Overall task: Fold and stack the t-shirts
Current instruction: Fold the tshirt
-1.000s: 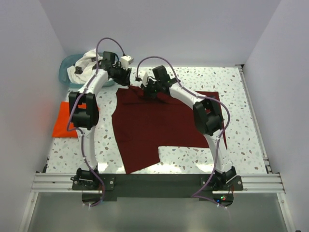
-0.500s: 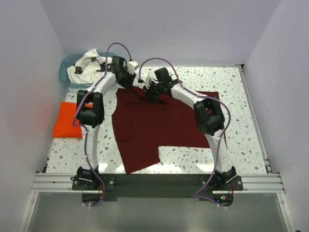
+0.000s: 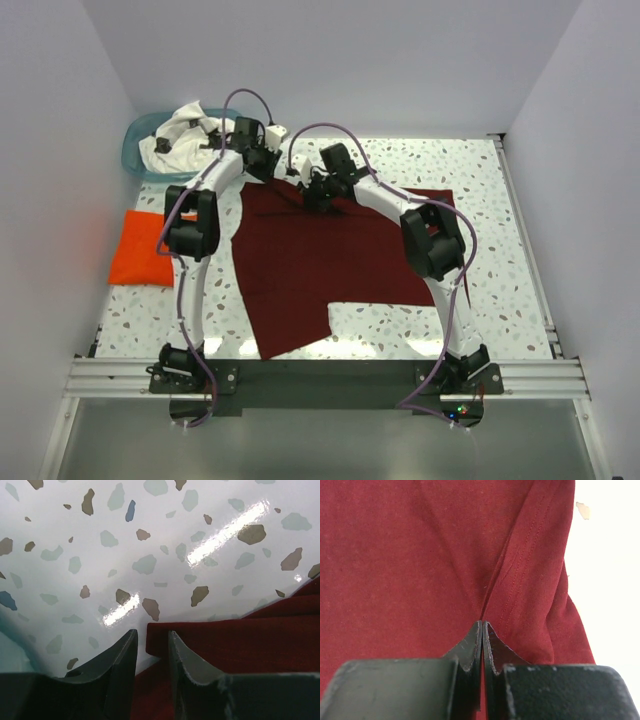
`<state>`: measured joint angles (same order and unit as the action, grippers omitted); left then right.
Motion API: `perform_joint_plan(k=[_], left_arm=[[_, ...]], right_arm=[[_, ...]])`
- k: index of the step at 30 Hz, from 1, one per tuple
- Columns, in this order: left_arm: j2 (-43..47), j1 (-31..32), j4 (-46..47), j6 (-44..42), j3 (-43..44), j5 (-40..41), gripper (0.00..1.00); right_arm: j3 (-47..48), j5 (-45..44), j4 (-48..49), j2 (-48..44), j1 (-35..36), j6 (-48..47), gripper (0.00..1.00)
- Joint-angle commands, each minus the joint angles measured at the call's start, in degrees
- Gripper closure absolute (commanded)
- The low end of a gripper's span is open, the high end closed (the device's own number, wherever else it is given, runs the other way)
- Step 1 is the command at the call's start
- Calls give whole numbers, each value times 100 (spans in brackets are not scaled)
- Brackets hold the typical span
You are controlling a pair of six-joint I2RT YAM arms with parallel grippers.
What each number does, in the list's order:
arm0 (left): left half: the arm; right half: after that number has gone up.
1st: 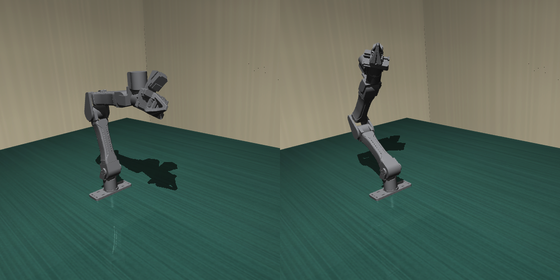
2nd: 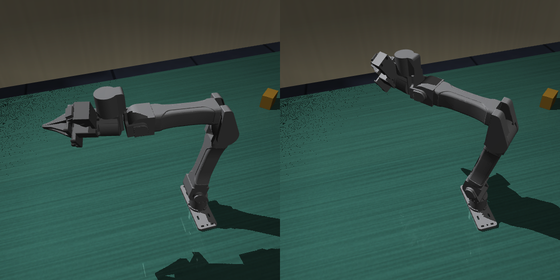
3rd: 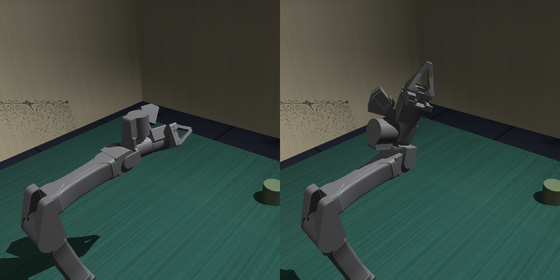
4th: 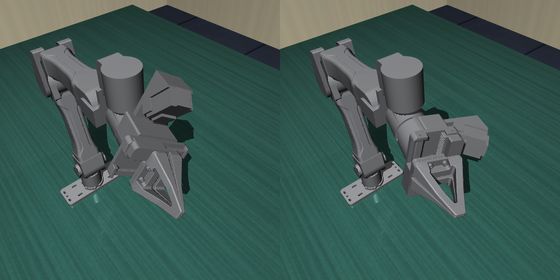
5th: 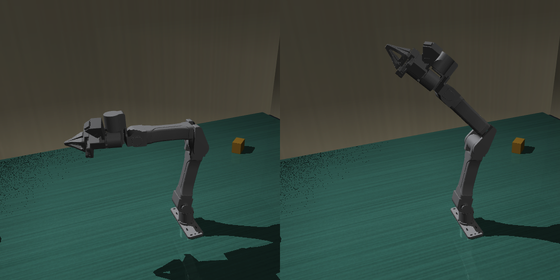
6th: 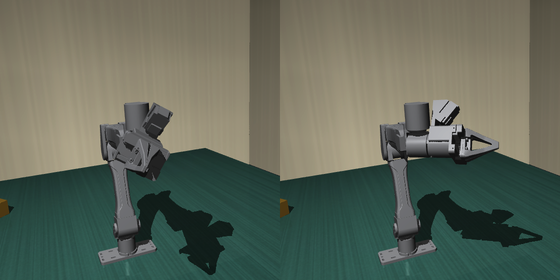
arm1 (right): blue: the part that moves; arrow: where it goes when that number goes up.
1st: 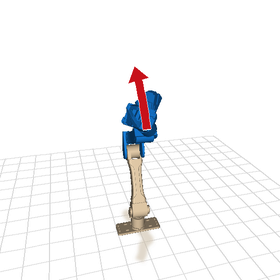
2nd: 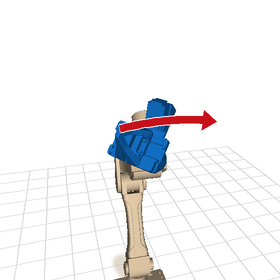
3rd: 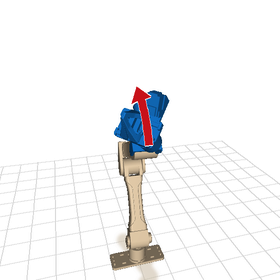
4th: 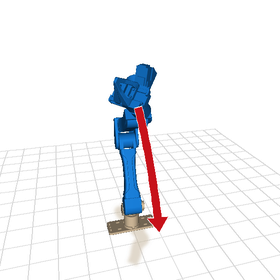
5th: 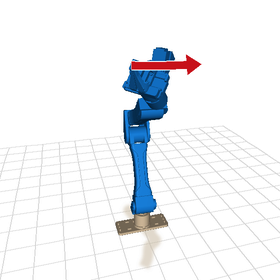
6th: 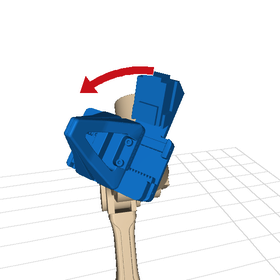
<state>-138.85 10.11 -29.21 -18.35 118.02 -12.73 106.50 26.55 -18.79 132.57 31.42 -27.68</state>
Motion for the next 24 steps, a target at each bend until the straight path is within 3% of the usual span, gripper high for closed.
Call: perform_joint_plan(k=[1,6,17,20,24], left_arm=[[-55,-44,74,139,213,-10,64],[42,-70,12,305,116,-132,60],[-257,-229,-480,956,389,-423,59],[-344,-237,-568,1061,371,-458,60],[-380,-255,-568,1149,327,-476,70]], right_arm=[[82,140,138,-434,-13,-71,100],[143,140,121,-408,-22,-71,100],[310,132,130,-337,-22,-36,100],[319,140,138,-329,-22,-36,100],[337,140,138,-311,-22,-36,100]])
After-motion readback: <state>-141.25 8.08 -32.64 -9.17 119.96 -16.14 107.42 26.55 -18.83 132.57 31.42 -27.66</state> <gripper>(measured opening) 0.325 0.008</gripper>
